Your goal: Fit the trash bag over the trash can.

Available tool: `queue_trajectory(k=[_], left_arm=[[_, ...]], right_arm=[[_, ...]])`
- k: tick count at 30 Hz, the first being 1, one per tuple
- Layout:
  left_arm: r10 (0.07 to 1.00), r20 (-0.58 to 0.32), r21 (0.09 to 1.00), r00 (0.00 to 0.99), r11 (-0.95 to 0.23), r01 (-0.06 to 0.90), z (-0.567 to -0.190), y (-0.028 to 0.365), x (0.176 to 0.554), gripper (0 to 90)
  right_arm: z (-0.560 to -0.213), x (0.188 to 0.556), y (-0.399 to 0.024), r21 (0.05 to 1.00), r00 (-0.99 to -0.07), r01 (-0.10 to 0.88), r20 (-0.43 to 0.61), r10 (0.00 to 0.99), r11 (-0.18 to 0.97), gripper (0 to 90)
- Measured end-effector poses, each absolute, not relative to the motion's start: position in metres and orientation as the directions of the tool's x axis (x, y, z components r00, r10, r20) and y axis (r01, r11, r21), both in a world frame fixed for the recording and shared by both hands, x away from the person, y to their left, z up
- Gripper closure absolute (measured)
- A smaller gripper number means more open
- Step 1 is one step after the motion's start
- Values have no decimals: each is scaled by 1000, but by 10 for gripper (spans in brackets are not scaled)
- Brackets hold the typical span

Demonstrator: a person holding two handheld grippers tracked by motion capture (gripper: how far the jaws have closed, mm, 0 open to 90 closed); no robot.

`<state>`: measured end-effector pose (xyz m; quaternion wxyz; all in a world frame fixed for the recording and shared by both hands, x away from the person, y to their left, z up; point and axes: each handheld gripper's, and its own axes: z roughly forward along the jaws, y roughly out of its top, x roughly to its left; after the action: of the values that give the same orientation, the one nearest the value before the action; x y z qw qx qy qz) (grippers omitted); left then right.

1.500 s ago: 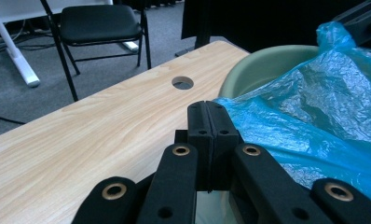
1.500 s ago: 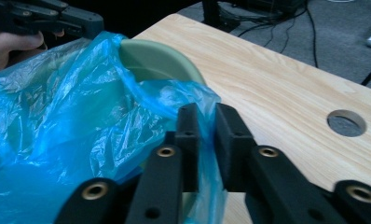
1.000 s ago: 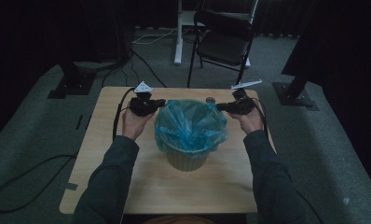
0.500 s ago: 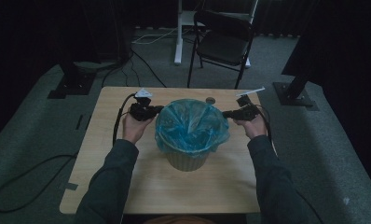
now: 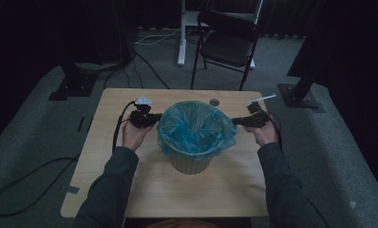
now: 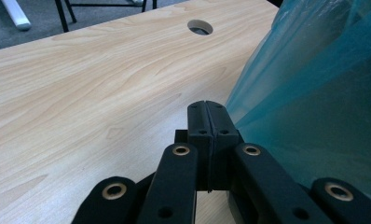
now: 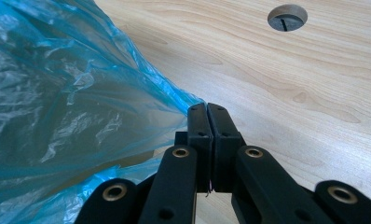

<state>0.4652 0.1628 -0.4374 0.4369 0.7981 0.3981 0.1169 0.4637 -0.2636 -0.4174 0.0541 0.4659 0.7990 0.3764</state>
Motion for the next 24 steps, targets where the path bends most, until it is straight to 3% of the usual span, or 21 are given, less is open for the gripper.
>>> queue_trajectory(k=[2, 11, 24], left_arm=[[742, -172, 797, 648, -282, 534, -434, 166, 463, 897], [767, -152, 842, 623, -230, 488, -408, 182, 443, 717], [710, -134, 900, 691, -204, 384, -369, 182, 390, 629]], right_arm=[[-417, 463, -264, 655, -561, 701, 264, 784, 282, 889], [-392, 441, -269, 746, -621, 604, 220, 752, 281, 701], [-364, 405, -255, 815, -733, 509, 241, 636, 278, 622]])
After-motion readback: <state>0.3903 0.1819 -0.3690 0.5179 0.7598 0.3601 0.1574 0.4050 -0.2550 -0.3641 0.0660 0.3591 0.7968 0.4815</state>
